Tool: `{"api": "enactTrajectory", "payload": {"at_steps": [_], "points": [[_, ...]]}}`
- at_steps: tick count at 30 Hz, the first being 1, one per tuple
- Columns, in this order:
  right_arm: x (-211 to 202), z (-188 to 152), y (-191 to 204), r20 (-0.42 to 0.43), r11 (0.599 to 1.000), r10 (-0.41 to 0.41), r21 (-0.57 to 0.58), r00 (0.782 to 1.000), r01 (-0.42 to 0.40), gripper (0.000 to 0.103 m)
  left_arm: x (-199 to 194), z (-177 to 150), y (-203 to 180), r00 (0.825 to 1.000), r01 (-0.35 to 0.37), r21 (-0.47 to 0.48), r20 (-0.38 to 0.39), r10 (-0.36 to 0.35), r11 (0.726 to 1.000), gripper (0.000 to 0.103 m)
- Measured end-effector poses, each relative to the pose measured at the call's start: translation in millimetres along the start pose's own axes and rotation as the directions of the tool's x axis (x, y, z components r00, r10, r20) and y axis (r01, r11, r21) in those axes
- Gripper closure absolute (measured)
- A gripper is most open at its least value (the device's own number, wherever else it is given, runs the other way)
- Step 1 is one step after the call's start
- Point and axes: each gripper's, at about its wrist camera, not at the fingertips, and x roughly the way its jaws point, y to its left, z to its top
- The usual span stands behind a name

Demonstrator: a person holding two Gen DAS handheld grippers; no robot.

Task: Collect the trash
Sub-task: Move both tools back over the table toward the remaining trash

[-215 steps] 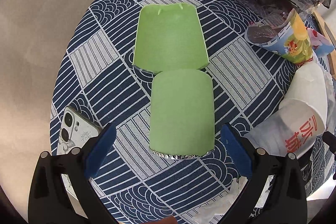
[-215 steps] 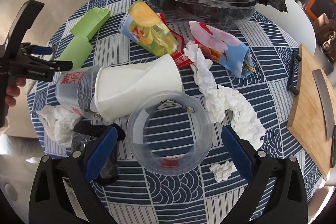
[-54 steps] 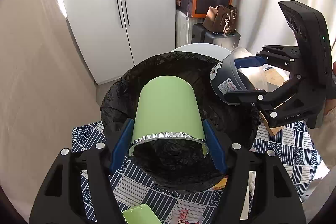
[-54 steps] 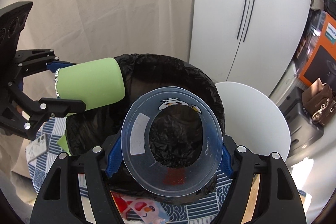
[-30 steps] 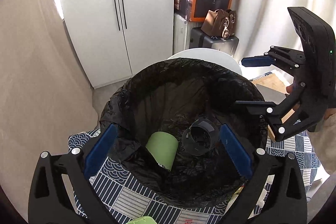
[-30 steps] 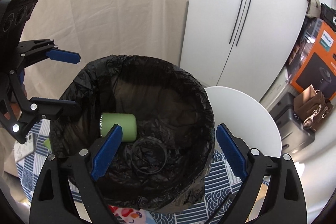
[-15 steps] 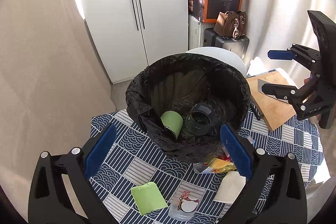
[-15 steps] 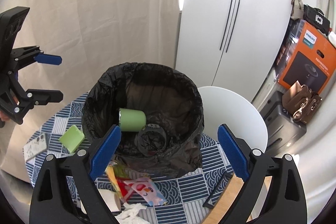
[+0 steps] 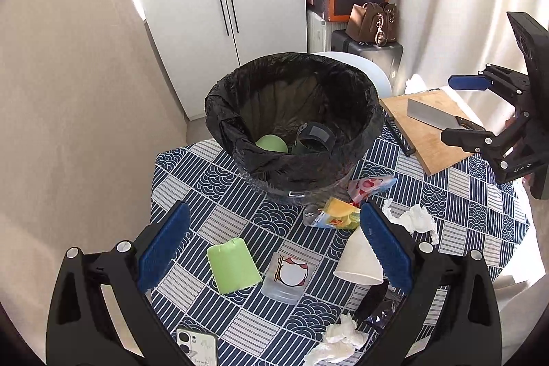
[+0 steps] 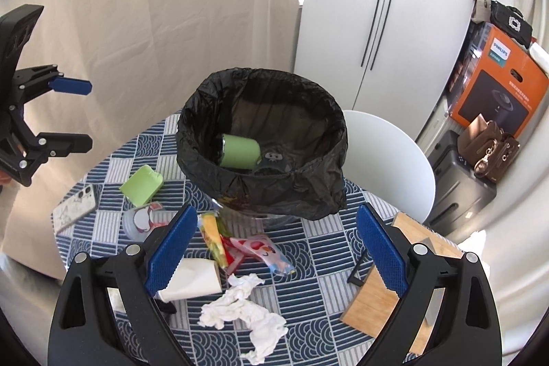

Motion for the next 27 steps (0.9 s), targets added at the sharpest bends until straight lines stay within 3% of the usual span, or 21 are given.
{"api": "enactTrajectory", "payload": {"at_steps": [16, 27], "points": [[-8.3, -71.4, 52.2, -0.118, 0.997, 0.079, 0.001, 0.99, -0.079, 0.014, -17.0, -80.3, -25.2, 0.995, 0.023, -0.033, -0.092, -0.026, 0.999, 0.006], [11.6, -113.4, 78.2, -0.212, 0.986, 0.16, -0.001, 0.964, -0.164, 0.014, -3.9, -132.1, -37.8, 0.988, 0.046, -0.1, -0.139, -0.06, 0.994, 0.006]]}}
